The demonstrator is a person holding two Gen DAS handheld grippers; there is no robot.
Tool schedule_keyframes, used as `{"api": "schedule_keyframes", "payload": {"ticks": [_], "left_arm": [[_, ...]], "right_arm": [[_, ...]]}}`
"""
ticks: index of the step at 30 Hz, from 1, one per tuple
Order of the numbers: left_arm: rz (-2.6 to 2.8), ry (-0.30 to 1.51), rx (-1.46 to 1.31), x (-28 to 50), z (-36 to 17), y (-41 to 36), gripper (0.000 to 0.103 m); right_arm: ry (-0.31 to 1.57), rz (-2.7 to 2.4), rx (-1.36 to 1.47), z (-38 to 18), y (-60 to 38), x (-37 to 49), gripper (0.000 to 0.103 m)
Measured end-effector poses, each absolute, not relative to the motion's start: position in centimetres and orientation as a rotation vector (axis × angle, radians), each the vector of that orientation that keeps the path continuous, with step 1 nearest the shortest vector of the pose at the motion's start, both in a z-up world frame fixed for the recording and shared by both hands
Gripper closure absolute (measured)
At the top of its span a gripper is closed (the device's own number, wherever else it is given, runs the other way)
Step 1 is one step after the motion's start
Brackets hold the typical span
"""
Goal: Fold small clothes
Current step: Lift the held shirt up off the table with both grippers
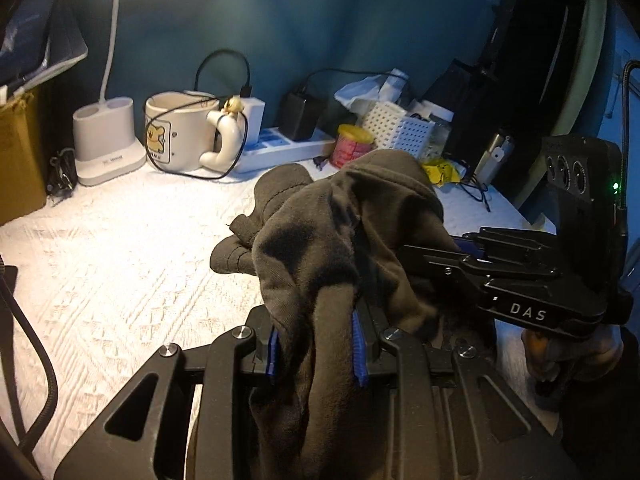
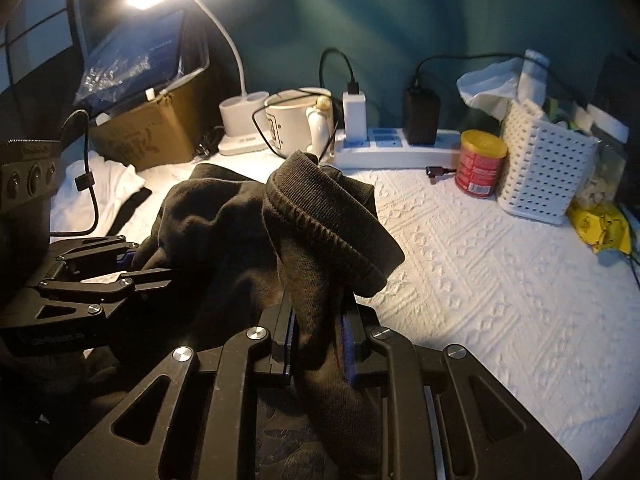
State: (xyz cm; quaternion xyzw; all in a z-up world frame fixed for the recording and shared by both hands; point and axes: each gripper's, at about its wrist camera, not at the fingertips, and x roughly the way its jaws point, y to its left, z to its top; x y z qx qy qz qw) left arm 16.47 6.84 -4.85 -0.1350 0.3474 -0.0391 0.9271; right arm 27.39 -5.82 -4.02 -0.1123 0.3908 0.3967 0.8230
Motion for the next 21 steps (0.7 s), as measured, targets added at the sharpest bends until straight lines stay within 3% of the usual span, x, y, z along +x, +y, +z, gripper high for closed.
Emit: {"api": "schedule_keyframes", "payload": {"ticks": [21], "left_arm": [[-0.076, 0.568, -0.189, 10.2, -0.5, 3.7, 0.077]], "right_arm": [[0.660, 0.843, -0.198, 2.6, -9.5, 19.5, 0.084]]}}
